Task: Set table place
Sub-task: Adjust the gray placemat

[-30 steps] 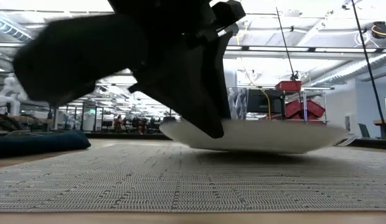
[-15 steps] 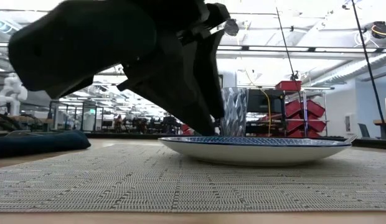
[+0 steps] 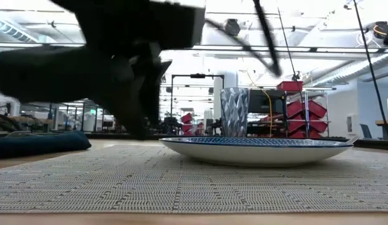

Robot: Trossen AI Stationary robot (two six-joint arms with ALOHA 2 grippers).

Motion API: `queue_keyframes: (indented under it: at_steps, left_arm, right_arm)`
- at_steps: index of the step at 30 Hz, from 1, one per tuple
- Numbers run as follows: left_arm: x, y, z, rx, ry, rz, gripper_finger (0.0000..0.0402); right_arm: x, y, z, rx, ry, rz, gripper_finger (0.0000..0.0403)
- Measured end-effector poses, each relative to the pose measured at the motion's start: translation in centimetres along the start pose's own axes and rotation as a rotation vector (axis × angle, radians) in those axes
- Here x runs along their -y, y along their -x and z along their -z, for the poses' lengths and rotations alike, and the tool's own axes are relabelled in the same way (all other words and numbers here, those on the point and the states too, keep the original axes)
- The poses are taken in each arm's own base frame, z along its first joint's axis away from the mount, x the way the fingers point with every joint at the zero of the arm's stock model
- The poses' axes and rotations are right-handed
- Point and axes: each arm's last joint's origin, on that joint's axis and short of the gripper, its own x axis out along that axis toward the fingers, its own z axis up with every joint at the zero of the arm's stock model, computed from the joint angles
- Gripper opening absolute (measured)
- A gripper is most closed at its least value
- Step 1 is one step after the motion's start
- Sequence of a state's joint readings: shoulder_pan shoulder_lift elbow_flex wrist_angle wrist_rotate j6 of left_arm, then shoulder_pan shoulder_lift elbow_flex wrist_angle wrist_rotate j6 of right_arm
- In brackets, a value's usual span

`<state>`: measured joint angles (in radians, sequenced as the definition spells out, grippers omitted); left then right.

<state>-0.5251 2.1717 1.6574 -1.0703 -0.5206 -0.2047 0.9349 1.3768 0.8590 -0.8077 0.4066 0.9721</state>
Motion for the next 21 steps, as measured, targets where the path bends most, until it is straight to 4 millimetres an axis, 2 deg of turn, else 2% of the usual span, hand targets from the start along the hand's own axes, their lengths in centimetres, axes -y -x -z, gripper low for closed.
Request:
queue_keyframes:
  at_steps: [4, 8, 21]
  left_arm:
    - [-0.2, -2.2, 1.2, -0.076, 0.018, 0.024, 0.0121]
    - [-0.6, -3.5, 1.9, -0.093, 0.043, 0.045, 0.0121]
    - [-2.0, -5.0, 2.2, -0.149, 0.074, 0.071, 0.0121]
  right_arm:
    - [-0.1, -0.9, 0.4, -0.023, -0.001, -0.003, 0.0215]
    - [-0.1, -1.0, 0.5, -0.022, -0.001, -0.005, 0.0215]
    - [-0.5, -1.2, 0.3, 0.002, -0.002, -0.026, 0.0215]
